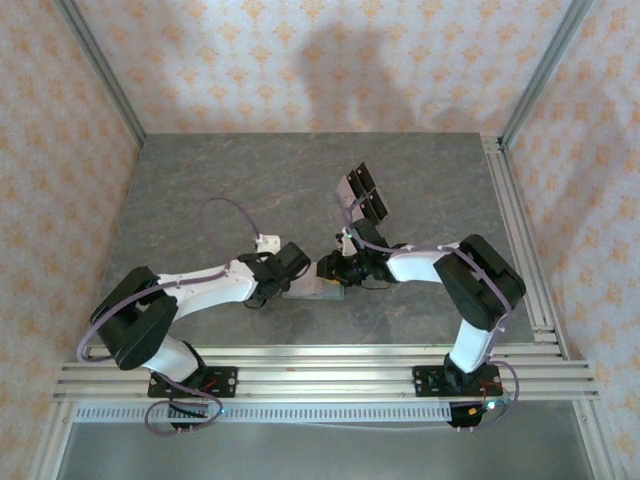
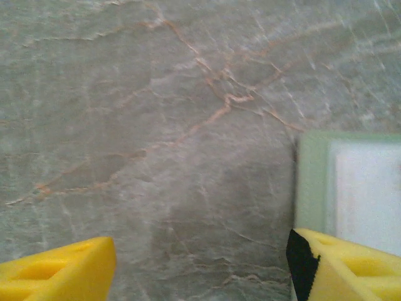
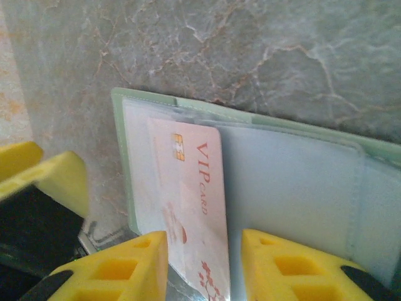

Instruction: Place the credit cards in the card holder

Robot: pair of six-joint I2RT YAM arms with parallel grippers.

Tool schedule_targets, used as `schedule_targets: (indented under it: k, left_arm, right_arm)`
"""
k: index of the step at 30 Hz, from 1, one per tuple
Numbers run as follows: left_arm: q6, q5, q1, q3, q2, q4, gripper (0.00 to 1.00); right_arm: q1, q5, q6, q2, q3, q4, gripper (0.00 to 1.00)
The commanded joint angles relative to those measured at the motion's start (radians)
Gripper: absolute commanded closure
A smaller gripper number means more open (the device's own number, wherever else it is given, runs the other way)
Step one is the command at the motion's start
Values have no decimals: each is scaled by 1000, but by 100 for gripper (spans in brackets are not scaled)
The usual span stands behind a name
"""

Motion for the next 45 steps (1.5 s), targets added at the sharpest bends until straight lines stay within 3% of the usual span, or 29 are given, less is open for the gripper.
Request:
schedule_targets:
  k: [1, 6, 12, 15, 27, 45]
  left_arm:
    - [13, -16, 23, -16, -35, -57, 26]
    - [22, 4, 38, -51, -46, -30, 26]
    - [19, 37, 39, -88, -44, 22, 26]
    - [18, 45, 38, -105, -45, 41, 26]
    - [23, 77, 38, -134, -35, 99, 27]
    - [20, 103, 38, -158, -13, 148, 27]
  right_arm:
    - [0, 61, -52, -57, 37, -157, 63]
    - [0, 126, -106, -101, 98, -310, 64]
    - [4, 188, -180, -63, 200, -476, 90]
    - [15, 197, -187, -36, 229, -499, 94]
    - [67, 263, -200, 60, 300, -557, 97]
    - [126, 250, -193, 133, 365, -570, 98]
